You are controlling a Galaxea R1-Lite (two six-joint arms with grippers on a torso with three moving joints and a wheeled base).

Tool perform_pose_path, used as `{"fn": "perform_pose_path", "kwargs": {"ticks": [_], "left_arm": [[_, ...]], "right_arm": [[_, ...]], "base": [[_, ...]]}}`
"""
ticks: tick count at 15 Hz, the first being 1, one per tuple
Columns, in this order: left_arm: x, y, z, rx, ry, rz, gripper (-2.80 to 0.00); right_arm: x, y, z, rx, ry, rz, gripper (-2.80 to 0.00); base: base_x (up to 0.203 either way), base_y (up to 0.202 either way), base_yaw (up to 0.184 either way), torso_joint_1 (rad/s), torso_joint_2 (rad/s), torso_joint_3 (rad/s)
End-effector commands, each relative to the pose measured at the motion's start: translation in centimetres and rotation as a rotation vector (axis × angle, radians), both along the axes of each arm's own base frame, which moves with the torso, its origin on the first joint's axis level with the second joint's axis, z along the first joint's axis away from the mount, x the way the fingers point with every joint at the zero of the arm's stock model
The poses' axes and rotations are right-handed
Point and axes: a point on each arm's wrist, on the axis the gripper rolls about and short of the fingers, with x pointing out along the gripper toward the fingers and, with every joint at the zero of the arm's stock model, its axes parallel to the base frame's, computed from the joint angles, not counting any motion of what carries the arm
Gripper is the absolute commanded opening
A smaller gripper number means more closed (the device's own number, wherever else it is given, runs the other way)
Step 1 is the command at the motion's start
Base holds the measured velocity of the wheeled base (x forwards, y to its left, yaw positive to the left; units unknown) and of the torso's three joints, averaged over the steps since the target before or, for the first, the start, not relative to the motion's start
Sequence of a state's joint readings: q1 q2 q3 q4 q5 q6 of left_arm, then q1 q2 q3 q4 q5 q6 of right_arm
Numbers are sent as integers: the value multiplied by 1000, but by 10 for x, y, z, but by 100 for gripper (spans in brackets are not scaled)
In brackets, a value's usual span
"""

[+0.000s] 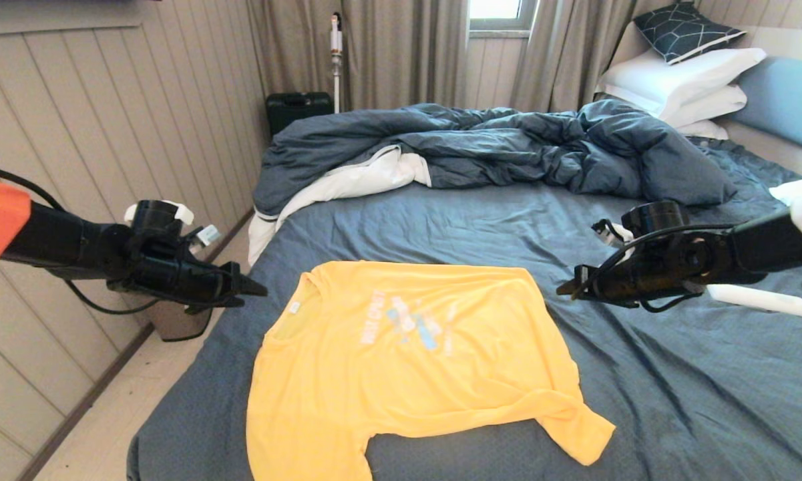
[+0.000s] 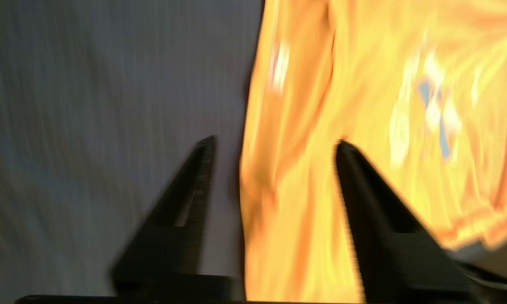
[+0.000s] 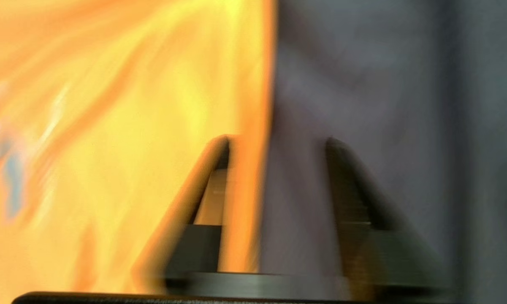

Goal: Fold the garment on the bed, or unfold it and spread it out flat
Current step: Unford the yellow T-shirt

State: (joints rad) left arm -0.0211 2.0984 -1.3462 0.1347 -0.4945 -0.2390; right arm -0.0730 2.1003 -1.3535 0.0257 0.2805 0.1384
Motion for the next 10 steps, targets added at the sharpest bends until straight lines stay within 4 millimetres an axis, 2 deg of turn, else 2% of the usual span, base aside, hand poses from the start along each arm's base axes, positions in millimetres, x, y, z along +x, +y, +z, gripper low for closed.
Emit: {"fn": "perform_pose_path", "kwargs": {"ticks": [1,3,5,8,10], "left_arm": [[-25,-3,9,-7,15,-9,-280],[-44,-15,3,-27,86,-15,-280],[-50,-25,2,-60,150,27,-280],[-56,-37,-1,-54,209,1,-280],[-58,-44,-4,-50,227,-20,-280]], "right_arm": [[-32,6,19,29,-6,20,-280],[-52,23,11,78,63,43,-280],[-66,34,0,94,125,60,-280],[-78,47,-16,93,194,96,-280],[-88,51,-12,95,195,106,-280]], "base": [[0,0,0,0,0,0],[0,0,0,0,0,0],[0,0,0,0,0,0],[0,0,0,0,0,0],[0,0,0,0,0,0]]}}
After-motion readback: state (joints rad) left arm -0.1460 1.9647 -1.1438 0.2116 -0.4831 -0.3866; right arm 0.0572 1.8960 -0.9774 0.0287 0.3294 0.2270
